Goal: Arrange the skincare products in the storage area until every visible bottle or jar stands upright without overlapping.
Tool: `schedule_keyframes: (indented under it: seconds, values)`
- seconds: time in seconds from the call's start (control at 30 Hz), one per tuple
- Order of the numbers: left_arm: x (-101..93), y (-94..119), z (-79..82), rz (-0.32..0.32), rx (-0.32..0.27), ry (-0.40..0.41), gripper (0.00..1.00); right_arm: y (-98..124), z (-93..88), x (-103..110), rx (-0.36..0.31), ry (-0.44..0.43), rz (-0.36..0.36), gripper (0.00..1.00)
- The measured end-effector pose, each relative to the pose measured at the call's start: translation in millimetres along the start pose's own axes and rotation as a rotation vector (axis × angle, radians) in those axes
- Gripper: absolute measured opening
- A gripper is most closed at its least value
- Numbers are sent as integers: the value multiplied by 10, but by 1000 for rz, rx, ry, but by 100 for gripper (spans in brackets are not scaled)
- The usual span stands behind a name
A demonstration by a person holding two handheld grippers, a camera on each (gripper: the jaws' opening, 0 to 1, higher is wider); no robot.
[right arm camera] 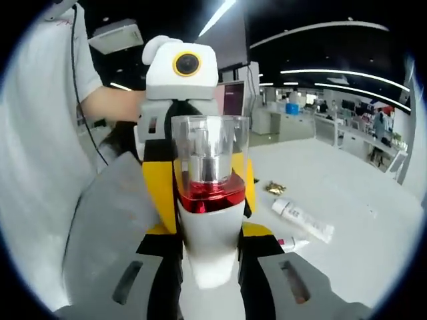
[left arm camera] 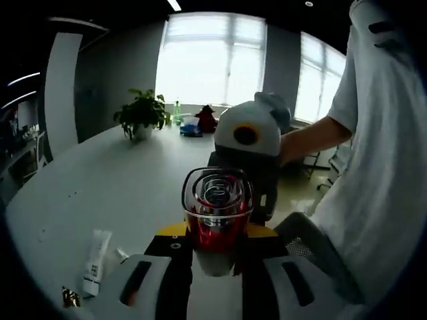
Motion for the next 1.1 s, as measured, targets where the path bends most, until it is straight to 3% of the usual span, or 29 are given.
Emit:
schedule_keyframes:
  seconds: [0.53,1.1]
  values:
    - [234,-321,-344,-46,90,16,23,-146,-345,-382,53,-27,-74,31]
    - [489,-490,-637,-39,123,35,23,-281,-540,-706,122,-15,-124,31]
Point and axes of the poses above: the point that each gripper's makers call its tool centre point, and the gripper's own axes: y roughly backward along the fingers, x roughly to its left, z roughly out of its top, the point moved 5 cm from there along y, roughly backward along the fingers, and after that the axes turned 13 degrees about -y, right-handed, at the moved point
